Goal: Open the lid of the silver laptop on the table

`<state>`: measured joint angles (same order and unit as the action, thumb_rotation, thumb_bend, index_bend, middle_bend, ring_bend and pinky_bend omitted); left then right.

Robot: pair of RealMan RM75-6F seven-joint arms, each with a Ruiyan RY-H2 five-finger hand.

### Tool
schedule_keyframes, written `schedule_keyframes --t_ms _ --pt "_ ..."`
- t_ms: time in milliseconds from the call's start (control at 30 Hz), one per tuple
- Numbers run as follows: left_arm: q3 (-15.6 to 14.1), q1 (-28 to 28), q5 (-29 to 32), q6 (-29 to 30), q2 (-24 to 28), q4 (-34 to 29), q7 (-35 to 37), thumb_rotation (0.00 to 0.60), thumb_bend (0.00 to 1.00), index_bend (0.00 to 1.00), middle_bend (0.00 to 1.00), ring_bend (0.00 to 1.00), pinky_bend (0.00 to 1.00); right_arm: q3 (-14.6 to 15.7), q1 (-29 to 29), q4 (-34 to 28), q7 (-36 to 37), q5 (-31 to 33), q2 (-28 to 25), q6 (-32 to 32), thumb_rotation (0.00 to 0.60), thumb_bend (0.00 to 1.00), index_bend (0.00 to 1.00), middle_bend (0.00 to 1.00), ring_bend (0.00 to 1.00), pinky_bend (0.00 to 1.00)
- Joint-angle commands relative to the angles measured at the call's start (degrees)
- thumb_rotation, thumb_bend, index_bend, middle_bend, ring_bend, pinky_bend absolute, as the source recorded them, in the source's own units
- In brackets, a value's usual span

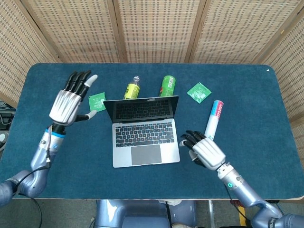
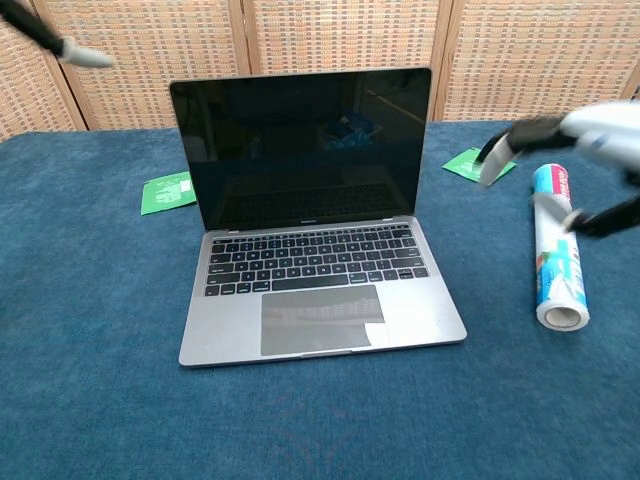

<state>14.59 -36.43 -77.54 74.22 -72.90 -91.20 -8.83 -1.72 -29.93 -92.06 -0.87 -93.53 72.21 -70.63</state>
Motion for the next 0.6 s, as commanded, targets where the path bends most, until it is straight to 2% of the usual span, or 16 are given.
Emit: schedule_keyframes --t_ms 33,100,167,233,433,600 --pt "-5.82 10.38 -0.88 8.44 6.77 -7.98 1.14 0.6 0.0 0.0 0.0 0.0 0.0 -0.52 5.76 4.27 6.01 0.7 -5.59 -7.75 0.6 0.38 0.16 0.09 0.01 0.03" --pt "-8.39 14.41 -1.77 11.54 8.14 -9.23 2.33 0.6 0.0 0.0 0.0 0.0 0.0 -0.41 8.51 4.91 6.28 3.27 -6.23 -9.73 0.6 0.26 0.1 0.02 0.0 0.0" --pt "-10.83 17.71 -2.84 13.85 8.95 -9.25 3.2 0.6 0.0 0.0 0.0 0.0 0.0 -0.3 11.03 4.95 4.34 5.49 -6.57 -11.58 0.6 0.08 0.04 0.0 0.0 0.0" --pt "-12.62 20.23 -3.69 15.65 9.17 -8.75 3.94 0.6 0.0 0.0 0.0 0.0 0.0 -0.15 12.97 4.53 3.57 6.85 -6.69 -13.14 0.6 0.0 0.0 0.0 0.0 0.0" --pt "-16.53 27.16 -5.06 20.2 7.46 -4.56 6.83 0.6 0.0 0.0 0.0 0.0 0.0 1.28 18.7 4.56 5.79 6.72 -6.24 -19.0 0.6 0.0 0.0 0.0 0.0 0.0" --pt "-16.87 29.1 -6.02 20.98 6.28 -2.66 8.4 0.6 0.0 0.0 0.0 0.0 0.0 1.4 21.41 6.23 7.02 6.23 -5.06 -22.04 0.6 0.0 0.0 0.0 0.0 0.0"
